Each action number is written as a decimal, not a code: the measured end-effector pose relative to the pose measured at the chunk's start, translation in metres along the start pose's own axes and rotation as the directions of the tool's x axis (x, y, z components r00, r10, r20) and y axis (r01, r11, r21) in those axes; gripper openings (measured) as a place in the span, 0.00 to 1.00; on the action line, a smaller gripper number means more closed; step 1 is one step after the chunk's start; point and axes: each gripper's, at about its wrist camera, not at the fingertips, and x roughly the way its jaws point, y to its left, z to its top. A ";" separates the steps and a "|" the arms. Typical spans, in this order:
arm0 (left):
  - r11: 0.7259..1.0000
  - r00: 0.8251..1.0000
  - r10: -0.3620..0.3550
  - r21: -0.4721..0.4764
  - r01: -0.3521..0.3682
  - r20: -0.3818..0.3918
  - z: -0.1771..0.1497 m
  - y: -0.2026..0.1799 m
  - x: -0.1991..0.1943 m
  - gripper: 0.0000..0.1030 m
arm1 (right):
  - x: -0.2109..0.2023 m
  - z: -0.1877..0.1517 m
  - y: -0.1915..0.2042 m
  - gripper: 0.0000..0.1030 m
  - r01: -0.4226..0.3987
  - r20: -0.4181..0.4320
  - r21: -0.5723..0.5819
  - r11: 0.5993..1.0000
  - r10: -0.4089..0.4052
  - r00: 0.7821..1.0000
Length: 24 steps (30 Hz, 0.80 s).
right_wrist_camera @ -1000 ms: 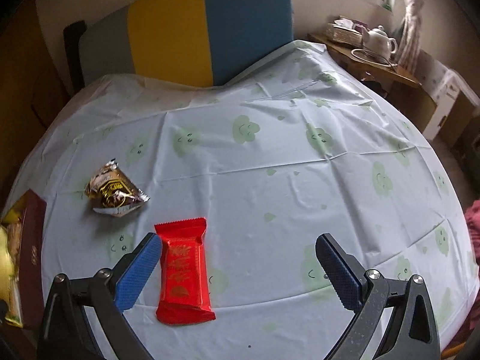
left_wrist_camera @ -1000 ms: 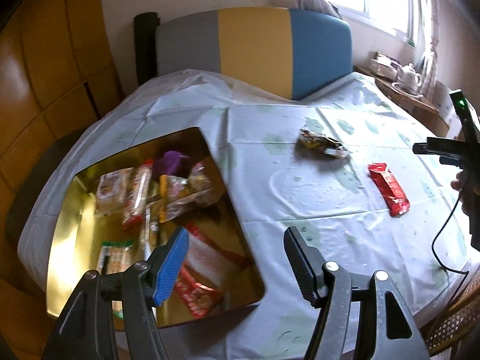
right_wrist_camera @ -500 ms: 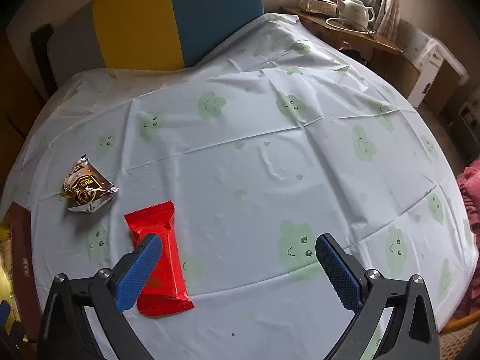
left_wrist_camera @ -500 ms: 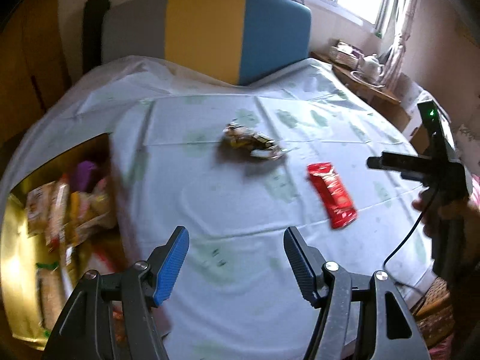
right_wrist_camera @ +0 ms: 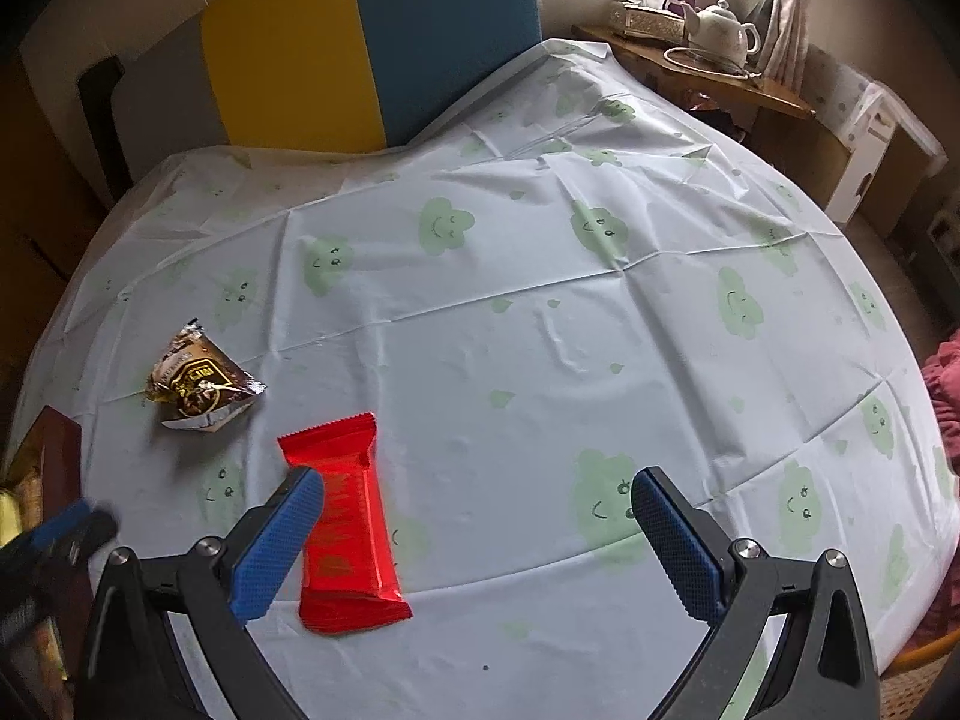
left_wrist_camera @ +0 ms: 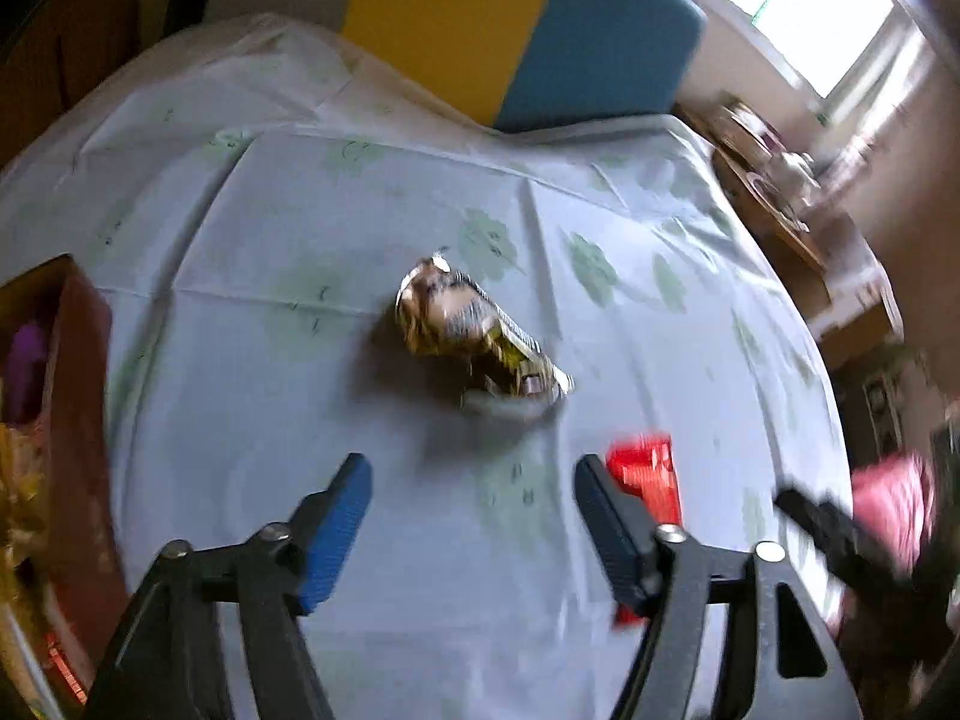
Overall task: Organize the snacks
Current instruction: 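Grasp the brown-gold wrapped pastry with the left tool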
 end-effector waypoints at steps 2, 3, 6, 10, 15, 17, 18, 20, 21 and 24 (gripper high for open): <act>0.999 1.000 -0.004 -0.047 0.003 -0.030 0.015 -0.001 0.019 0.75 | -0.001 0.001 -0.001 1.00 -0.012 0.000 0.007 1.000 0.012 1.000; 0.997 0.999 -0.003 -0.071 0.000 -0.037 0.020 0.000 0.027 0.75 | -0.001 0.001 -0.001 1.00 -0.016 0.001 0.011 1.000 0.016 1.000; 0.993 0.998 0.034 -0.114 -0.039 -0.043 0.035 -0.002 0.045 0.79 | -0.002 0.003 -0.004 1.00 -0.033 0.000 0.030 0.999 0.033 0.999; 0.986 0.994 0.090 -0.133 -0.097 -0.054 0.051 -0.007 0.064 0.79 | -0.001 0.004 -0.006 1.00 -0.051 -0.008 0.049 0.997 0.052 0.999; 0.981 0.983 0.169 -0.087 -0.174 -0.068 0.061 -0.019 0.085 0.79 | 0.001 0.004 -0.004 1.00 -0.067 -0.018 0.047 0.997 0.068 0.998; 0.976 0.977 0.207 -0.057 -0.210 -0.061 0.061 -0.022 0.090 0.79 | 0.000 0.005 -0.003 1.00 -0.071 -0.016 0.040 0.997 0.071 0.997; 0.974 0.974 0.218 -0.046 -0.221 -0.056 0.062 -0.025 0.092 0.79 | -0.001 0.005 -0.002 1.00 -0.071 -0.012 0.039 0.997 0.071 0.997; 0.971 0.970 0.239 0.005 -0.239 -0.044 0.059 -0.029 0.093 0.78 | 0.000 0.005 -0.002 1.00 -0.069 -0.012 0.039 0.997 0.069 0.998; 0.970 0.969 0.244 0.021 -0.243 -0.037 0.057 -0.030 0.093 0.70 | 0.000 0.005 -0.002 1.00 -0.070 -0.014 0.040 0.997 0.071 0.997; 0.974 0.976 0.216 0.072 -0.214 -0.020 0.048 -0.022 0.082 0.62 | 0.000 0.004 -0.004 1.00 -0.072 -0.020 0.047 0.996 0.073 0.997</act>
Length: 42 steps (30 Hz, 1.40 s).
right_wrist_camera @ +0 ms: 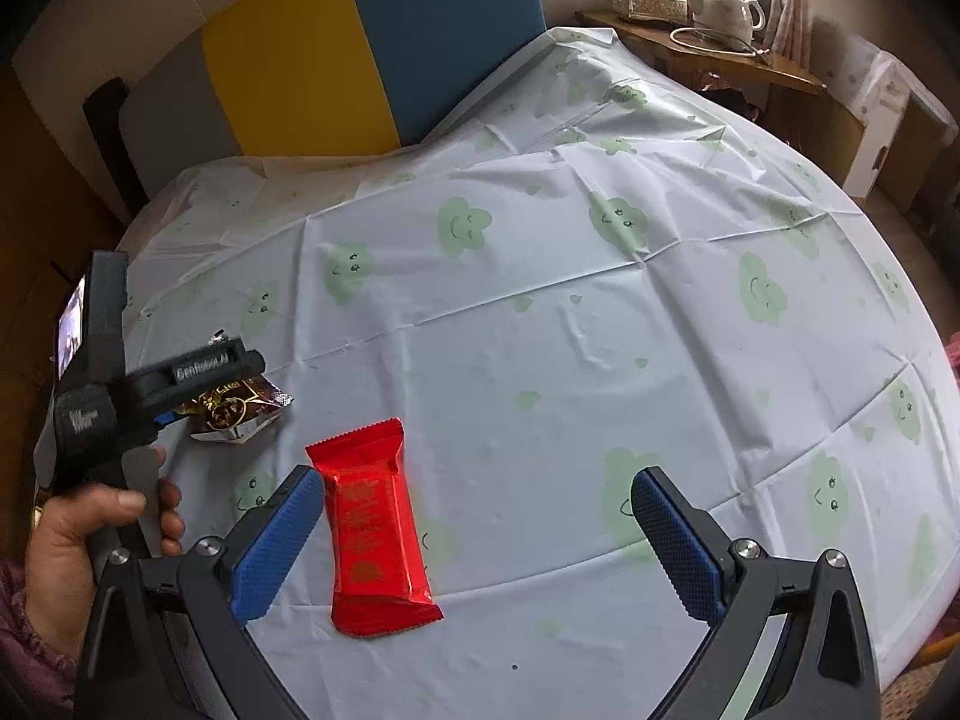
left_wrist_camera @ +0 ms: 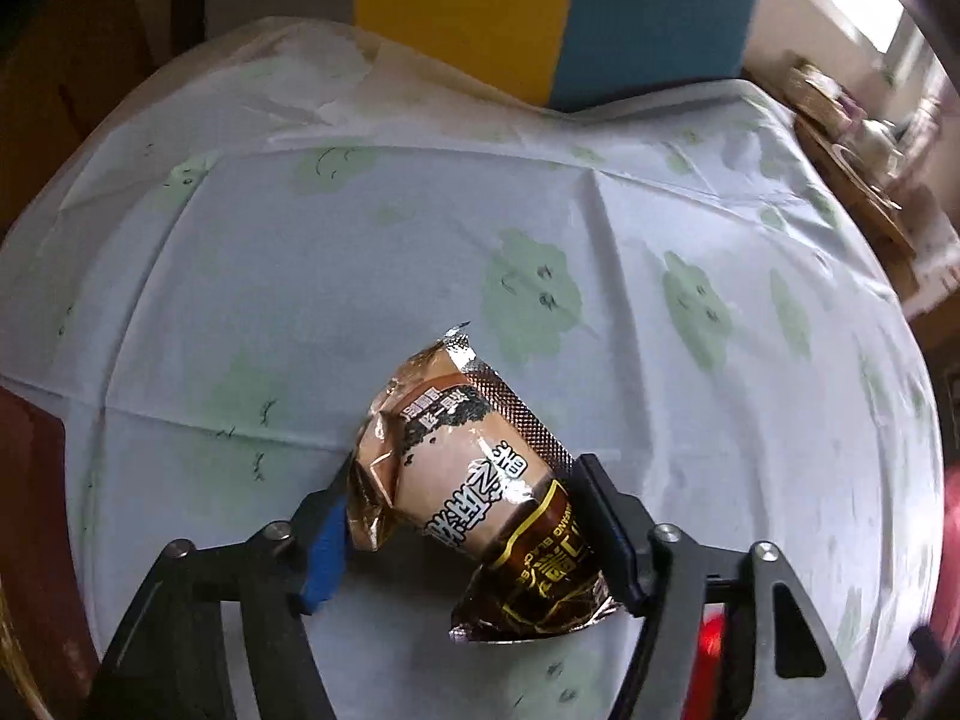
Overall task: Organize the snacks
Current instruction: 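Grasp the brown-gold wrapped pastry with the left tool, then hold the pastry with the left tool while the right tool grasps the red bar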
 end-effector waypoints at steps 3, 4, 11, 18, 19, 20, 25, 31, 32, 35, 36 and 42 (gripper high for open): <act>1.000 1.000 -0.022 0.020 0.022 0.005 -0.016 0.014 -0.015 0.55 | 0.000 0.000 -0.001 1.00 -0.008 -0.001 0.006 1.000 0.008 1.000; 0.998 0.999 -0.041 0.039 0.041 0.000 -0.025 0.017 -0.020 0.54 | 0.000 0.000 -0.001 1.00 -0.007 0.000 0.005 1.000 0.007 1.000; 0.962 0.994 -0.105 0.255 0.100 0.007 -0.099 0.014 -0.057 0.53 | 0.007 -0.003 0.000 1.00 0.009 -0.018 -0.003 1.000 -0.009 1.000; 0.939 0.987 -0.159 0.316 0.139 0.038 -0.147 0.025 -0.072 0.60 | 0.015 -0.006 0.002 1.00 -0.082 -0.039 0.023 0.996 0.083 0.996; 0.942 0.984 -0.169 0.301 0.147 0.050 -0.148 0.028 -0.072 0.60 | 0.017 -0.008 0.005 1.00 -0.093 -0.048 0.015 0.996 0.093 0.994; 0.947 0.983 -0.177 0.282 0.155 0.052 -0.148 0.031 -0.071 0.60 | 0.021 -0.009 0.009 1.00 -0.104 -0.061 0.003 0.995 0.104 0.993; 0.953 0.978 -0.182 0.263 0.151 0.097 -0.156 0.035 -0.073 0.61 | 0.038 -0.022 0.041 0.76 -0.108 -0.112 -0.146 0.983 0.092 0.989; 0.958 0.970 -0.187 0.248 0.145 0.156 -0.168 0.041 -0.079 0.61 | 0.062 -0.039 0.064 0.58 -0.105 -0.189 -0.257 0.961 0.056 0.980; 0.958 0.969 -0.189 0.246 0.147 0.158 -0.168 0.041 -0.079 0.61 | 0.068 -0.043 0.066 0.58 -0.093 -0.206 -0.277 0.956 0.035 0.978; 0.958 0.968 -0.191 0.244 0.148 0.161 -0.168 0.042 -0.078 0.61 | 0.068 -0.049 0.071 0.59 -0.064 -0.188 -0.314 0.947 0.004 0.982; 0.958 0.968 -0.191 0.244 0.148 0.163 -0.169 0.042 -0.079 0.61 | 0.069 -0.049 0.070 0.65 -0.072 -0.193 -0.307 0.949 0.012 0.981; 0.960 0.963 -0.192 0.238 0.145 0.188 -0.171 0.041 -0.076 0.61 | 0.073 -0.060 0.084 0.78 -0.083 -0.191 -0.393 0.916 0.007 0.982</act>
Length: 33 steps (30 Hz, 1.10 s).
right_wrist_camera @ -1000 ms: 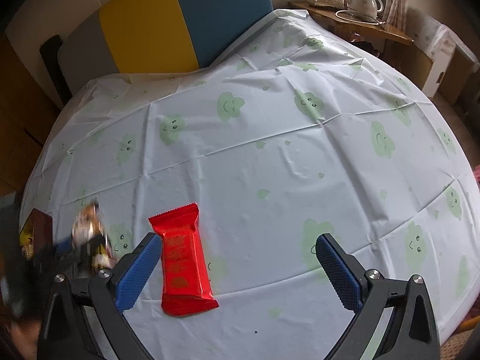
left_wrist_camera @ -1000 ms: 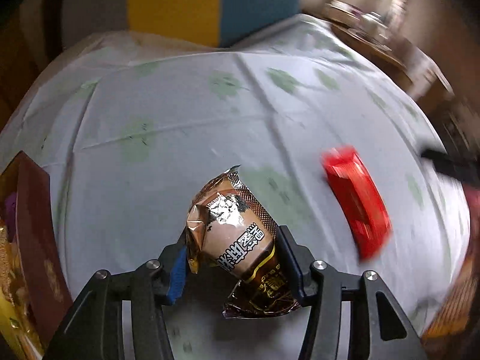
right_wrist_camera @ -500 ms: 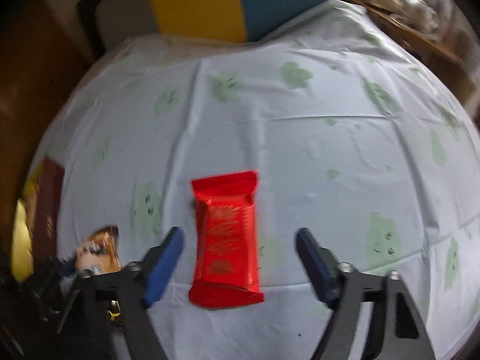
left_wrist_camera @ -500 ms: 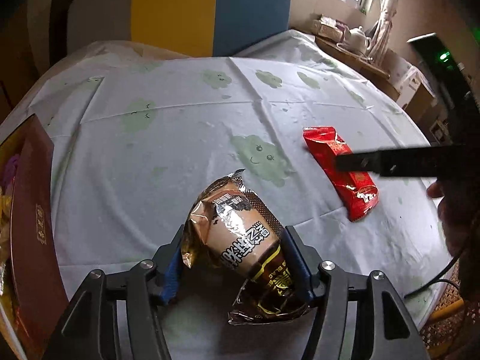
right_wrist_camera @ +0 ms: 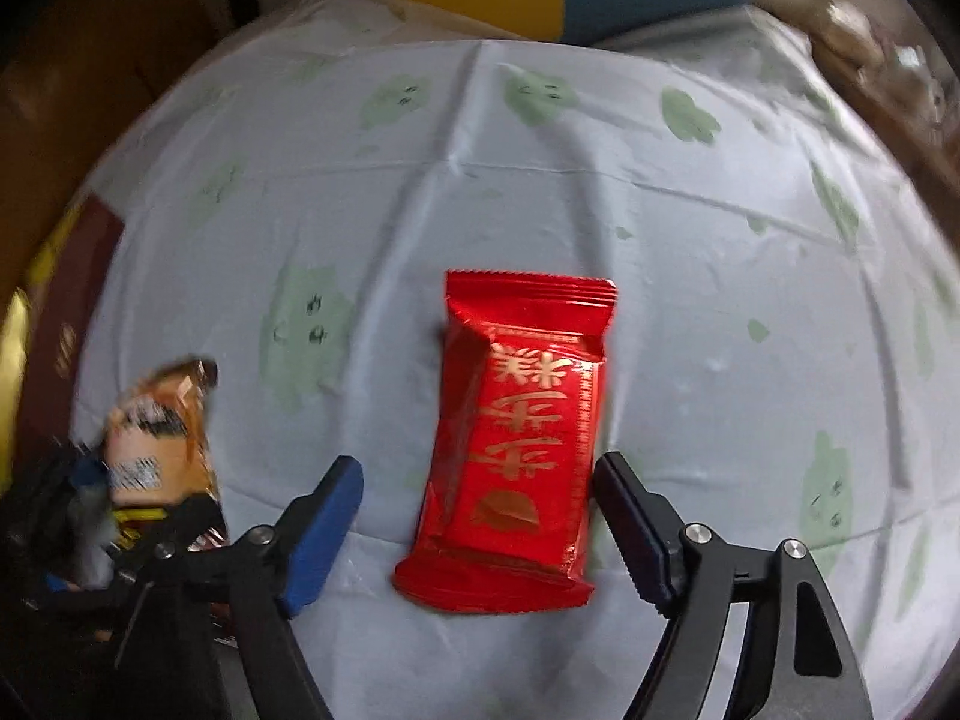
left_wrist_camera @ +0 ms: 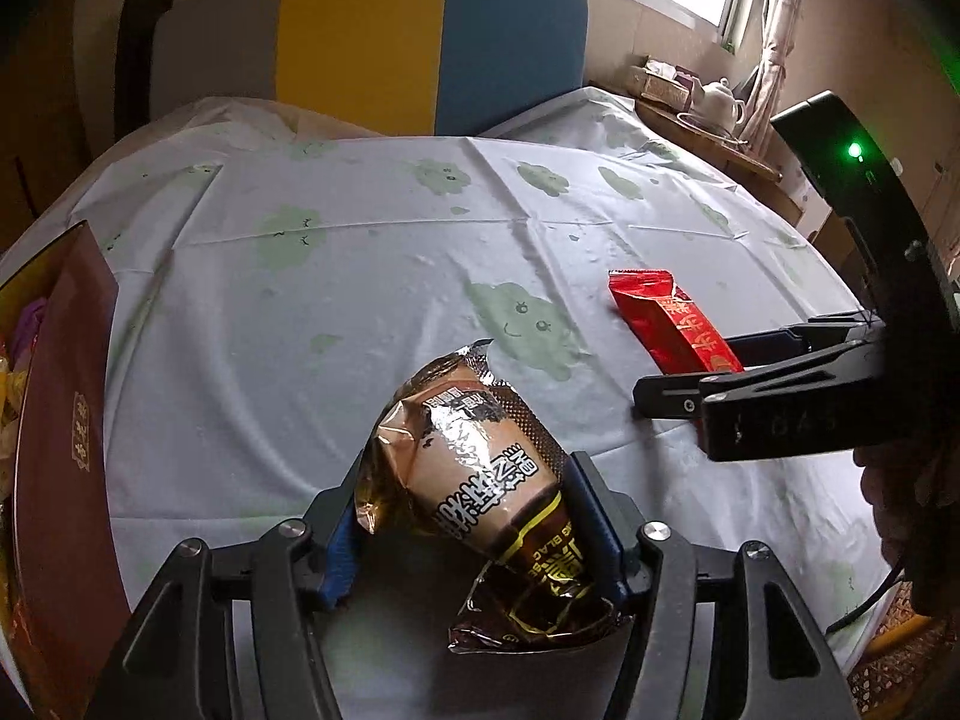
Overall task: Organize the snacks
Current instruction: 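Hold the pastry with the left tool while the right tool grasps the red bar, then carry the pastry into the gold tray and release it with the left tool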
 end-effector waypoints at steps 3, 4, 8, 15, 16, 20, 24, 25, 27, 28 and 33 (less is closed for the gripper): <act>1.000 1.000 -0.003 -0.007 0.003 0.007 -0.001 0.001 0.000 0.61 | -0.001 -0.001 0.002 0.75 0.008 -0.006 0.005 1.000 -0.008 1.000; 1.000 1.000 -0.003 -0.010 0.003 0.009 -0.001 0.001 0.000 0.61 | -0.002 -0.001 0.002 0.73 0.011 -0.006 0.011 1.000 -0.011 1.000; 1.000 1.000 0.004 -0.011 -0.004 0.014 -0.001 0.000 0.000 0.61 | -0.005 0.003 0.001 0.47 0.049 0.018 0.023 0.999 -0.049 0.999; 1.000 1.000 0.009 -0.013 -0.009 0.014 -0.001 -0.001 0.000 0.61 | -0.003 0.003 0.011 0.45 0.087 0.035 -0.016 0.996 -0.087 0.996; 1.000 1.000 0.013 -0.012 -0.013 0.015 -0.001 -0.001 0.000 0.61 | -0.003 0.003 0.010 0.46 0.089 0.039 -0.010 0.996 -0.089 0.995; 1.000 1.000 0.011 -0.010 -0.011 0.008 0.001 -0.001 0.000 0.61 | -0.003 -0.001 0.008 0.49 0.088 0.049 -0.012 0.996 -0.087 0.995; 1.000 1.000 0.027 -0.006 -0.027 0.011 0.001 -0.004 -0.001 0.58 | -0.008 -0.001 0.013 0.40 0.105 0.056 -0.041 0.994 -0.103 0.993; 1.000 1.000 0.027 -0.006 -0.027 0.013 0.001 -0.004 -0.001 0.58 | -0.011 -0.002 0.019 0.40 0.122 0.070 -0.067 0.990 -0.117 0.991; 0.999 0.999 0.034 -0.007 -0.034 0.019 0.000 -0.005 -0.002 0.57 | -0.014 -0.005 0.030 0.39 0.150 0.096 -0.114 0.982 -0.139 0.986; 0.999 0.999 0.039 -0.008 -0.039 0.020 0.000 -0.005 -0.003 0.56 | -0.014 -0.006 0.034 0.39 0.138 0.096 -0.128 0.982 -0.126 0.987; 0.999 0.999 0.041 -0.007 -0.041 0.015 -0.002 -0.007 -0.009 0.53 | -0.011 -0.008 0.033 0.41 0.101 0.072 -0.124 0.987 -0.093 0.993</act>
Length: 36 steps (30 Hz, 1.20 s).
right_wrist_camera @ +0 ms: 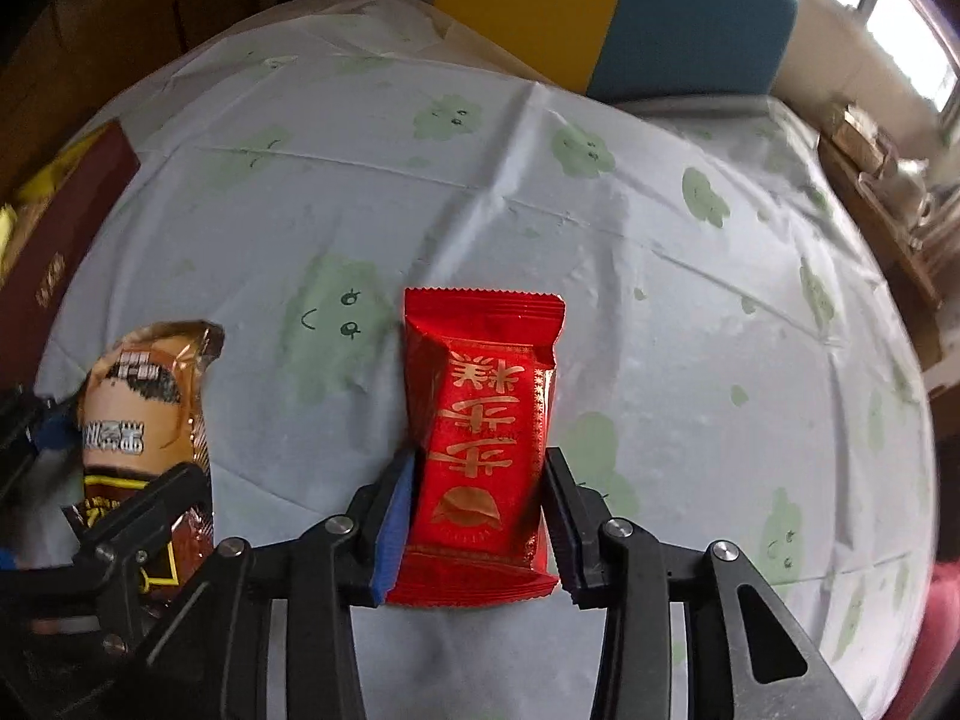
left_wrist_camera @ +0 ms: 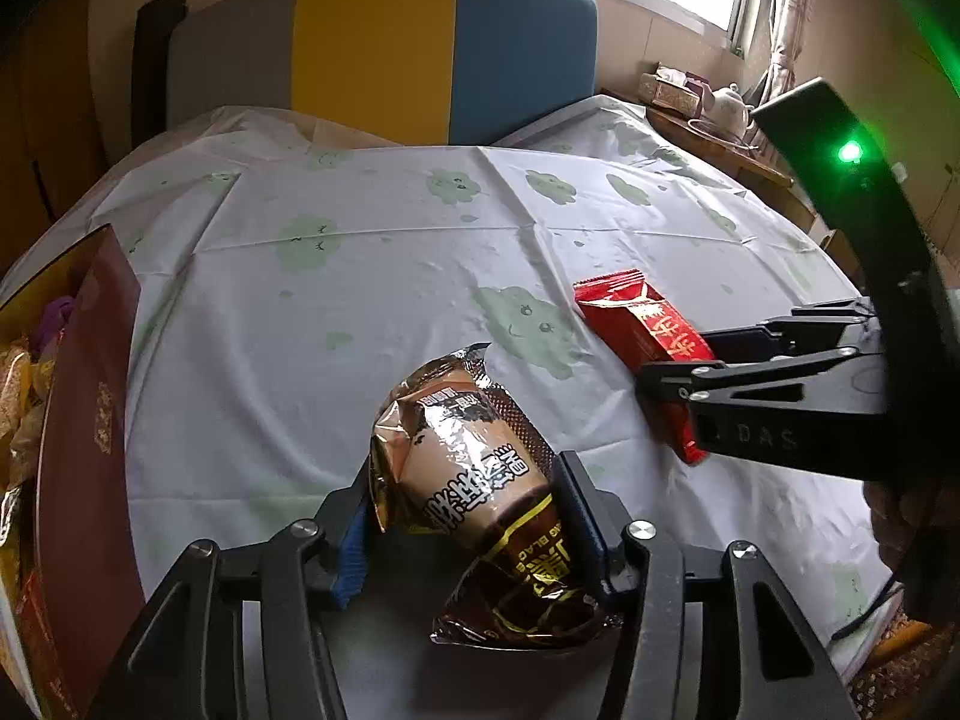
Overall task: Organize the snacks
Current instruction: 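Carry the pastry into the gold tray and release it with the left tool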
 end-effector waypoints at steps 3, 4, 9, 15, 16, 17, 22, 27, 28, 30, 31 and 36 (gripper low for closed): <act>1.000 1.000 -0.007 0.008 0.008 -0.004 0.000 -0.001 -0.008 0.51 | 0.003 -0.001 -0.004 0.42 -0.011 -0.001 0.008 1.000 0.011 1.000; 1.000 1.000 -0.016 0.008 0.016 -0.004 0.000 -0.002 -0.011 0.51 | 0.003 -0.002 -0.004 0.42 -0.010 0.001 0.007 1.000 0.010 1.000; 0.999 0.999 -0.047 0.025 0.047 0.008 0.000 -0.004 -0.030 0.50 | 0.003 -0.002 -0.004 0.42 -0.001 0.007 -0.005 1.000 0.001 1.000; 0.997 0.998 -0.068 0.021 0.068 0.018 0.001 0.001 -0.055 0.50 | 0.002 -0.003 -0.001 0.42 0.024 0.018 -0.048 0.999 -0.024 1.000; 0.998 0.997 -0.067 0.020 0.066 0.024 0.001 0.003 -0.060 0.50 | 0.002 -0.003 -0.001 0.42 0.024 0.019 -0.049 0.998 -0.023 1.000; 0.998 0.997 -0.064 0.019 0.063 0.031 0.001 0.006 -0.065 0.50 | 0.002 -0.003 -0.001 0.42 0.025 0.020 -0.053 0.998 -0.024 1.000; 0.999 0.996 -0.033 -0.040 0.037 0.083 0.003 0.042 -0.100 0.50 | -0.001 -0.007 0.003 0.42 0.040 0.028 -0.070 0.997 -0.039 0.999; 0.986 0.993 0.054 -0.161 -0.037 0.101 -0.002 0.106 -0.129 0.50 | -0.002 -0.008 0.003 0.42 0.035 0.030 -0.061 0.998 -0.033 0.999; 0.976 0.991 0.088 -0.208 -0.067 0.096 -0.004 0.128 -0.136 0.50 | -0.003 -0.008 0.003 0.42 0.035 0.031 -0.059 0.998 -0.034 0.999; 0.958 0.986 0.138 -0.263 -0.110 0.091 -0.007 0.155 -0.142 0.50 | -0.003 -0.008 0.003 0.42 0.040 0.033 -0.064 0.997 -0.038 0.999; 0.941 0.981 0.176 -0.307 -0.145 0.075 -0.010 0.176 -0.146 0.50 | -0.003 -0.008 0.004 0.42 0.040 0.034 -0.064 0.997 -0.038 0.999; 0.874 0.971 0.240 -0.435 -0.218 -0.005 -0.021 0.240 -0.145 0.50 | -0.003 -0.008 0.003 0.42 0.042 0.035 -0.062 0.997 -0.039 0.999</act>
